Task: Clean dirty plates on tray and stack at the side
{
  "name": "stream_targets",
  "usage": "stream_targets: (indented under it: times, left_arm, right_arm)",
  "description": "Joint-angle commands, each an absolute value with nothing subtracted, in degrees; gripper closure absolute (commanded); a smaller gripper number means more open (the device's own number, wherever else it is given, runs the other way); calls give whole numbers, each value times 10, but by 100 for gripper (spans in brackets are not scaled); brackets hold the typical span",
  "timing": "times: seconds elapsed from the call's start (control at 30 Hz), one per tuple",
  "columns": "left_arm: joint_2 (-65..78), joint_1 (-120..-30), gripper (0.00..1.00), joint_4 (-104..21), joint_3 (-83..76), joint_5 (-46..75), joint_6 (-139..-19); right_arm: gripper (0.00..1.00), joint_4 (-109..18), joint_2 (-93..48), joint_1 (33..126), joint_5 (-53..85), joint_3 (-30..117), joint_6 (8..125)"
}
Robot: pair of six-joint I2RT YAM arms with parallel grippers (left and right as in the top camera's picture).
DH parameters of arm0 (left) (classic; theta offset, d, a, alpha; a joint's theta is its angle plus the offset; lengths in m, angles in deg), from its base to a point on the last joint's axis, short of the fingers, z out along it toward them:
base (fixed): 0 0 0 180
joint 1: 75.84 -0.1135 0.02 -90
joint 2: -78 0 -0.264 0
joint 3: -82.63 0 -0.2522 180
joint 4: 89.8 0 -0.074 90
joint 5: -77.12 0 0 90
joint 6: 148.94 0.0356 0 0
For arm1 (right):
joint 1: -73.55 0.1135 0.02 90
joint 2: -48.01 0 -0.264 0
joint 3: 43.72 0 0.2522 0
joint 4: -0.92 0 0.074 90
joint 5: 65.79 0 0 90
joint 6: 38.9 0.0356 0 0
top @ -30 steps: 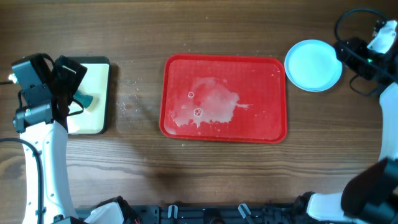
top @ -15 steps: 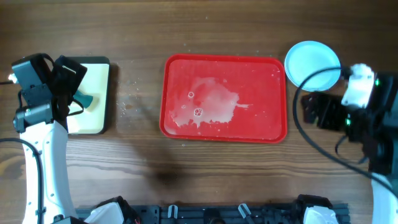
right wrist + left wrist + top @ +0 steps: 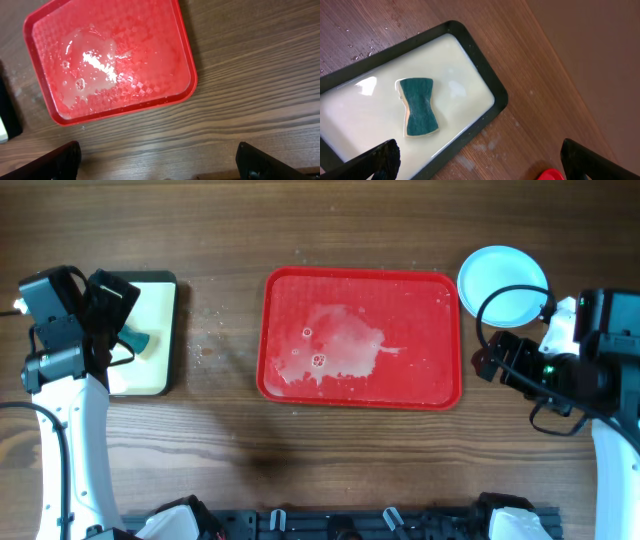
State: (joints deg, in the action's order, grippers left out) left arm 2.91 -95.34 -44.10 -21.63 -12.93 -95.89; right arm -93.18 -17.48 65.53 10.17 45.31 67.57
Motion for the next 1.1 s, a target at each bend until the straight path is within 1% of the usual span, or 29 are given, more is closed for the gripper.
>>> stream_targets:
  times: [0.0,0.2,0.43,0.5,0.53,0.63,0.8,0.93,1.07]
  left_arm:
    - [30,-956,0,-443,-218,-127,-958]
    - [30,-956,0,-443,-218,-127,-958]
    - [30,-956,0,-443,-218,-127,-958]
    - [30,-956,0,-443,-218,-127,-958]
    - [30,-956,0,-443,-218,-127,-958]
    - [30,-956,0,-443,-218,-127,-958]
    - [30,-956,0,-443,-218,-127,-958]
    - [30,-956,0,-443,-218,-127,-958]
    - [30,-956,0,-443,-218,-127,-958]
  right_arm:
    - [0,-920,-190,658,123,454,675]
    - [0,-847,-103,658,141,453,655]
    - [0,-831,2,658,157,452,648]
    - [0,-779,37,658,156,425,655]
    - [0,-756,54,658,156,405,666]
    - [0,-631,139,677,156,256,693]
    - [0,-414,254,731,150,51,692]
    - [0,-333,340,742,150,-56,691]
    - [0,-276,386,742,144,-126,693]
